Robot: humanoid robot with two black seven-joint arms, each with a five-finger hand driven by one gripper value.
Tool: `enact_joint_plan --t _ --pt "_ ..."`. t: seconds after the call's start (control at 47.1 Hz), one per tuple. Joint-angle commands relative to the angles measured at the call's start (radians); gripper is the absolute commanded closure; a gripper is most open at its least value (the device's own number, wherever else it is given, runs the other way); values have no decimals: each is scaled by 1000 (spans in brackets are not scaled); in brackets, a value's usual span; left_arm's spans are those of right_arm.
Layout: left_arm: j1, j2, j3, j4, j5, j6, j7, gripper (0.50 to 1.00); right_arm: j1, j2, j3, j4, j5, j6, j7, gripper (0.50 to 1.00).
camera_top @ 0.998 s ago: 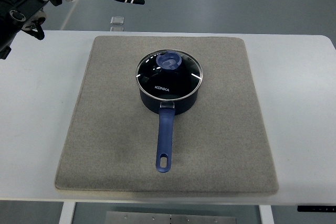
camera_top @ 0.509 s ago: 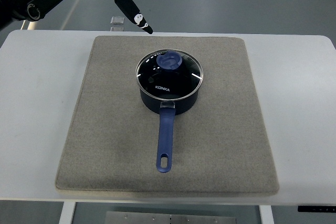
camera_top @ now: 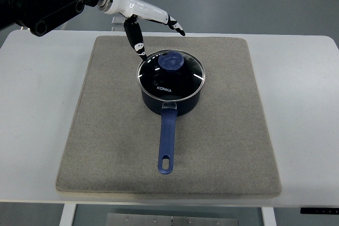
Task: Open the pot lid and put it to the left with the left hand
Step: 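Swing the left hand over the saucepan toward the blue lid knob, then lower the left hand onto the glass lid and position fingers around knob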
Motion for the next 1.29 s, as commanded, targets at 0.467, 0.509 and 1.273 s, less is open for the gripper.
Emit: enact_joint_plan --t 0.467,0.509,1.273 --pt "-9 6 4 -121 164 117 0 512 0 0 0 0 -1 0 0 585" --pt "-7 6 4 -129 164 117 0 512 0 0 0 0 1 0 0 585" --pt "8 20 13 -188 204 146 0 512 0 0 0 0 1 0 0 585"
